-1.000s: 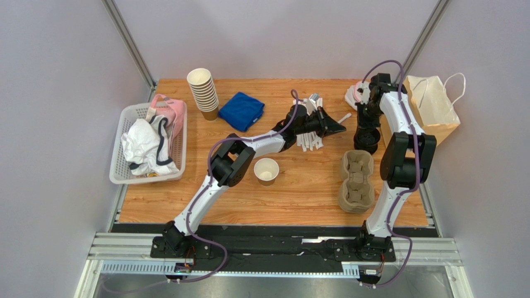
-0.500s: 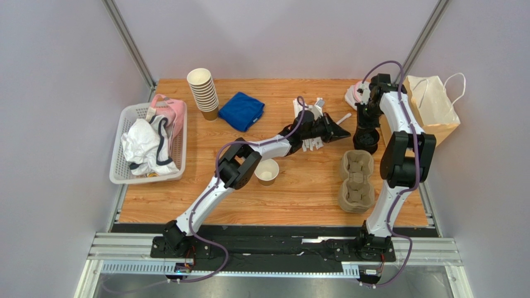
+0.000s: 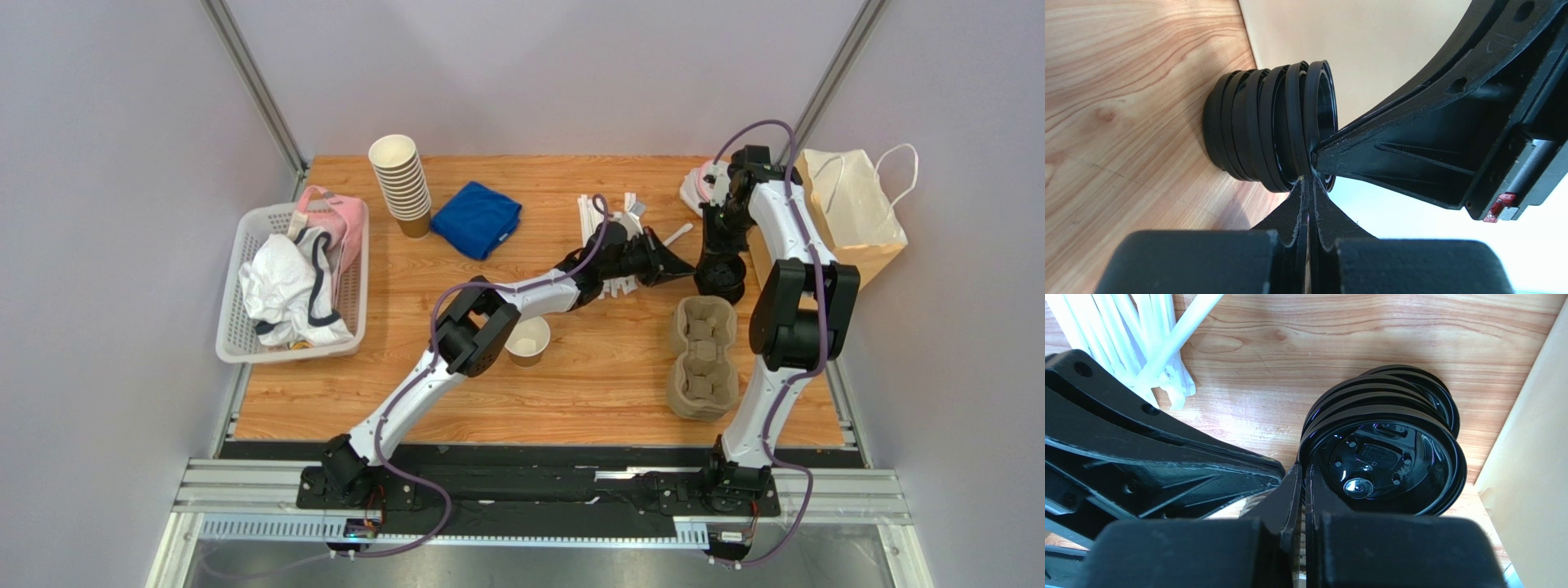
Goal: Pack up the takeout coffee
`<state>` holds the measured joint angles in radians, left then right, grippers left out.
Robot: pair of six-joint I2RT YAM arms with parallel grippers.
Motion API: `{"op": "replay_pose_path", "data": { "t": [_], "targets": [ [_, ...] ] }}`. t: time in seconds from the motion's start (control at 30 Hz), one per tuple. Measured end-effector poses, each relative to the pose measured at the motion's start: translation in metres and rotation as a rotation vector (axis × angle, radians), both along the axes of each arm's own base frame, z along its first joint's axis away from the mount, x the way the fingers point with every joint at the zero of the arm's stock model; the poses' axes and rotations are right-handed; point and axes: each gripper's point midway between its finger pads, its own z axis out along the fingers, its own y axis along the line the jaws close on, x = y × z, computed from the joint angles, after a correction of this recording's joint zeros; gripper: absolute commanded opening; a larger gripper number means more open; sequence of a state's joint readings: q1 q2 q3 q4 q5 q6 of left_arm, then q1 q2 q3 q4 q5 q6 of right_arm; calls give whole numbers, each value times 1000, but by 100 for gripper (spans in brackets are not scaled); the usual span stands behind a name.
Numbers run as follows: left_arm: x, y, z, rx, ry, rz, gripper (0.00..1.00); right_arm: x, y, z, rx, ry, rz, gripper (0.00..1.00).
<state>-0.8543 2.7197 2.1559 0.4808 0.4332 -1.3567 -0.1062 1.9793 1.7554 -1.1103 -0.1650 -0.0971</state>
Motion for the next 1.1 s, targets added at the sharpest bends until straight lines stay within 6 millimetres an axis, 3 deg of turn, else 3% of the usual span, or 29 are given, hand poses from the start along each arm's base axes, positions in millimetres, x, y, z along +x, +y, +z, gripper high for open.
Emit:
{"op": "replay_pose_path", "data": {
  "t": [0.3, 0.73, 1.1],
  "targets": [
    [-3, -6, 4, -2, -17, -3, 0, 0, 1, 0, 3, 0, 0, 0],
    [-2, -9, -12, 35, -7, 11, 0, -1, 1, 0, 4, 2, 1, 0],
    [-2, -13, -5, 30, -26, 16, 0, -7, -8, 2, 0, 16, -21, 0]
  ]
}}
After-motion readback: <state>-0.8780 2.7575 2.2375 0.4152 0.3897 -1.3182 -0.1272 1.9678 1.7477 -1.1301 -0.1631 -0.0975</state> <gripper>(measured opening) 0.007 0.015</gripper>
